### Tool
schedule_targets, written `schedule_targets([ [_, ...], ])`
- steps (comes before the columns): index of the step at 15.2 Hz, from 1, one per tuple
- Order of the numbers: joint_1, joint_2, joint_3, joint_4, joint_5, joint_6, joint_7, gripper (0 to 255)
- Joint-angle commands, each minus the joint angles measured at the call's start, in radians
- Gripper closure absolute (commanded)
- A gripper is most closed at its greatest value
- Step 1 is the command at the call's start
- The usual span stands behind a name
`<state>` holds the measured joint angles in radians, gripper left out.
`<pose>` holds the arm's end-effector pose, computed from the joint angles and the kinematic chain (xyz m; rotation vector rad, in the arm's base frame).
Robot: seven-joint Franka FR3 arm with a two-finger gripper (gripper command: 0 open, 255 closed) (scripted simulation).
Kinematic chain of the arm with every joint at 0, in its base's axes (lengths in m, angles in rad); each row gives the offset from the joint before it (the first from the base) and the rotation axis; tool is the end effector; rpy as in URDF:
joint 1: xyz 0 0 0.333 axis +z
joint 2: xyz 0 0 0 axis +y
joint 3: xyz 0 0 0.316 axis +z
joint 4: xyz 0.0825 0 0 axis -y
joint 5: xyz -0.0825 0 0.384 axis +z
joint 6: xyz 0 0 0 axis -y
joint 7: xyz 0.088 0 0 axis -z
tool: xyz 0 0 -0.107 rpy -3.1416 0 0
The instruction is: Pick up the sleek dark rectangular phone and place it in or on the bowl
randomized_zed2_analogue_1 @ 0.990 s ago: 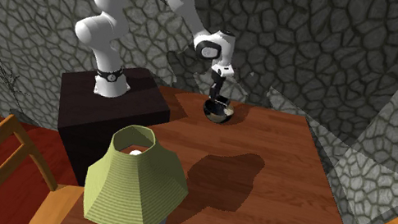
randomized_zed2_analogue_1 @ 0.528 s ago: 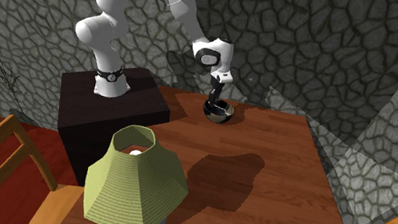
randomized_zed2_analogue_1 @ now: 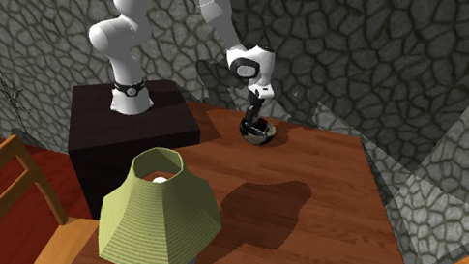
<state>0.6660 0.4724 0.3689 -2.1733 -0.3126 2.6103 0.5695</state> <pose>0.2776 0.4875 0.1864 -2.9385 -1.0687 -0.0089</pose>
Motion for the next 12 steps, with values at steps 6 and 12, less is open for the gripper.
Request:
schedule_targets([
  [6, -0.012, -0.03, 0.016, -0.005, 0.019, -0.024, -0.013, 0],
  [12, -0.044, -0.112, 0.056, -0.013, 0.076, -0.094, -0.052, 0],
])
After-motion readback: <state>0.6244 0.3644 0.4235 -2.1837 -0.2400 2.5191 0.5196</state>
